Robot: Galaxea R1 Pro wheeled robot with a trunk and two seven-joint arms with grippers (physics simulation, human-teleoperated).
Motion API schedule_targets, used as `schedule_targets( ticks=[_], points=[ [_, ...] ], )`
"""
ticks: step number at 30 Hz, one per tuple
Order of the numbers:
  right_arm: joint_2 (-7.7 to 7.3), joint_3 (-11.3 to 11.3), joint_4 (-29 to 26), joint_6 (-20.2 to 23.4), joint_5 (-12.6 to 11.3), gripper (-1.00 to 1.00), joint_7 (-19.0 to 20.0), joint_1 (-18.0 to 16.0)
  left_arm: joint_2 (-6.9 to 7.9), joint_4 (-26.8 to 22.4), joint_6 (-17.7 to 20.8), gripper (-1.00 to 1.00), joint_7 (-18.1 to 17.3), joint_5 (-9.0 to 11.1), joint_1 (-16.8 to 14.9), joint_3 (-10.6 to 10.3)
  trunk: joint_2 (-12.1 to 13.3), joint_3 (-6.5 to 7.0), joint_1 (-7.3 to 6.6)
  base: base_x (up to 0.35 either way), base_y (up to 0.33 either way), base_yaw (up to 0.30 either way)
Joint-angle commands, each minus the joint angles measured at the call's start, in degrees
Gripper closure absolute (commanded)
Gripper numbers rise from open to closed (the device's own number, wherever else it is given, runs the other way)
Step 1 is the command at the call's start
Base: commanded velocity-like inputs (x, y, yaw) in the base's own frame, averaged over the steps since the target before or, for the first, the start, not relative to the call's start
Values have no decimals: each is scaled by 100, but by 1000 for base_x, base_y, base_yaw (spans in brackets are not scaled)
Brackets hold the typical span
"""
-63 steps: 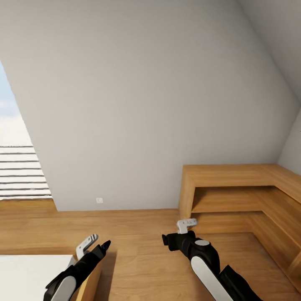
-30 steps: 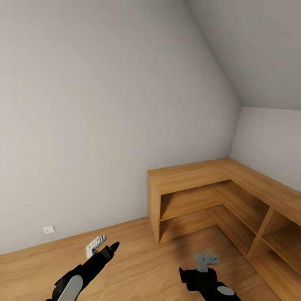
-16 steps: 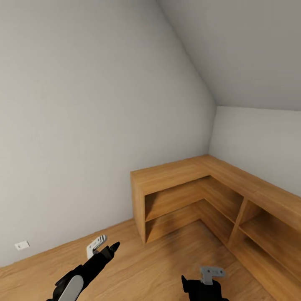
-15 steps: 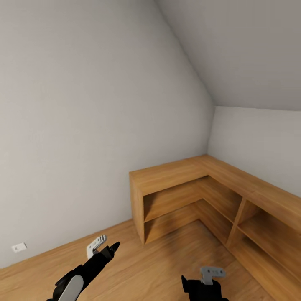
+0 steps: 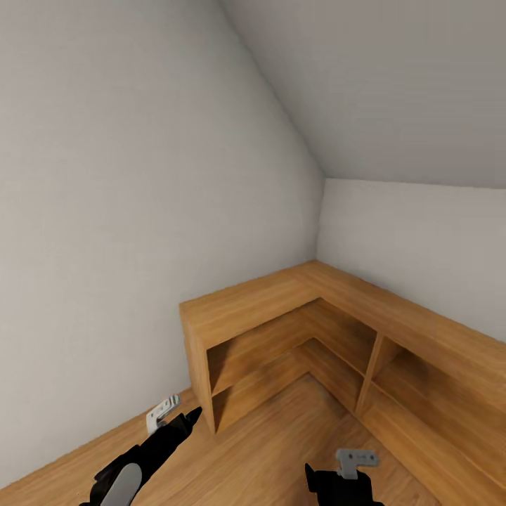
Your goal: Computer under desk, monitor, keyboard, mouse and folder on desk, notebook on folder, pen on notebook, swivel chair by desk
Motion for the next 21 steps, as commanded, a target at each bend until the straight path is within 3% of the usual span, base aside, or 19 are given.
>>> schedule_targets(
  ticks=[1,5,12,16,21],
  points=[
    [-3,8,-10,11,-36,-100,-39,-4,5,-10,4,-100,54,51,-3,-13,-4,-6,4,334,0,-299],
    [-2,13,-3,10,-43,-100,-40,18,-8,-11,4,-100,53,21,-3,-14,-4,-6,4,286,0,-299],
    [3,11,1,1,-50,-100,-46,69,-19,-9,22,-100,30,17,-3,-24,-4,-6,4,74,0,-299],
    [1,6,16,-104,-58,-100,-41,118,-21,103,259,-100,36,16,-116,-222,-4,-6,4,14,0,-299],
    [-44,-12,36,-244,-67,-100,-37,132,-99,576,520,-100,53,13,-395,-389,-4,-6,4,4,0,-299]
  ],
)
